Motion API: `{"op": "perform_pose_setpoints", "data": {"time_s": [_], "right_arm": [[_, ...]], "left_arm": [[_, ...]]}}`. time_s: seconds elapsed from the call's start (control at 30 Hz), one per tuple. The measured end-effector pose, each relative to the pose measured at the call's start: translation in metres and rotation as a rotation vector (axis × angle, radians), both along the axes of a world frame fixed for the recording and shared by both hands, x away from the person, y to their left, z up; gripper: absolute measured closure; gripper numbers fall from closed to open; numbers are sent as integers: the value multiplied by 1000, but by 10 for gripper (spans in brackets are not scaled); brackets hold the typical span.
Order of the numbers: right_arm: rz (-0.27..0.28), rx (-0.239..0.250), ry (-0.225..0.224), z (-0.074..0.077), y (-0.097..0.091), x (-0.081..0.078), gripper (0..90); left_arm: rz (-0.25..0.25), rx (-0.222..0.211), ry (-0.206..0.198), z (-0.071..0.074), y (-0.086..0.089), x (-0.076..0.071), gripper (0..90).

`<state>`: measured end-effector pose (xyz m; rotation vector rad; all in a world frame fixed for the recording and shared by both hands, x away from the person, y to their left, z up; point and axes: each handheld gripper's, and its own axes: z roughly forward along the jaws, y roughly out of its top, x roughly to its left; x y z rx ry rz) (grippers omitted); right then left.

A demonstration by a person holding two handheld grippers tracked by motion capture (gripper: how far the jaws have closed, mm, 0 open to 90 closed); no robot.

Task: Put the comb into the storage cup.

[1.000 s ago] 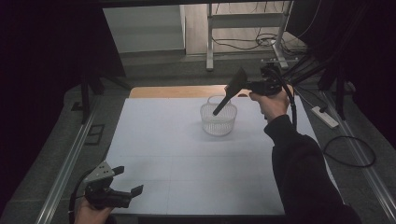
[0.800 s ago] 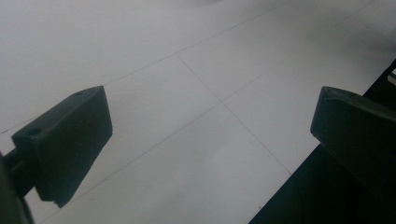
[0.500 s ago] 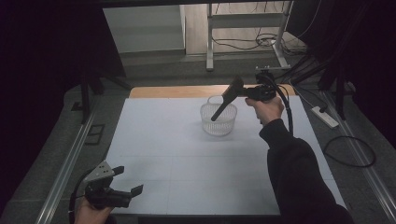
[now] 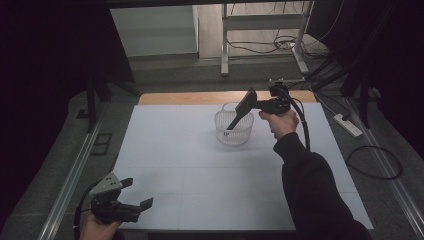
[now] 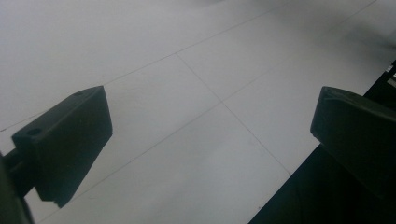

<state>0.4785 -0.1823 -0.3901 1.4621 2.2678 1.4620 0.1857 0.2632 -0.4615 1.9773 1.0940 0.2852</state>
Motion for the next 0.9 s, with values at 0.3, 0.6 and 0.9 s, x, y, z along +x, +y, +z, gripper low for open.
{"op": "perform_pose_setpoints", "data": {"time_s": [0.3,0.6,0.9], "right_arm": [[0,11,18,-11,3,1,834],[5,36,24,-15,4,3,834],[5,39,46,-18,-2,6,831]], "left_arm": [[1,1,1,0,0,0,0],[3,-2,4,0,0,0,0],[4,0,6,0,0,1,0]]}}
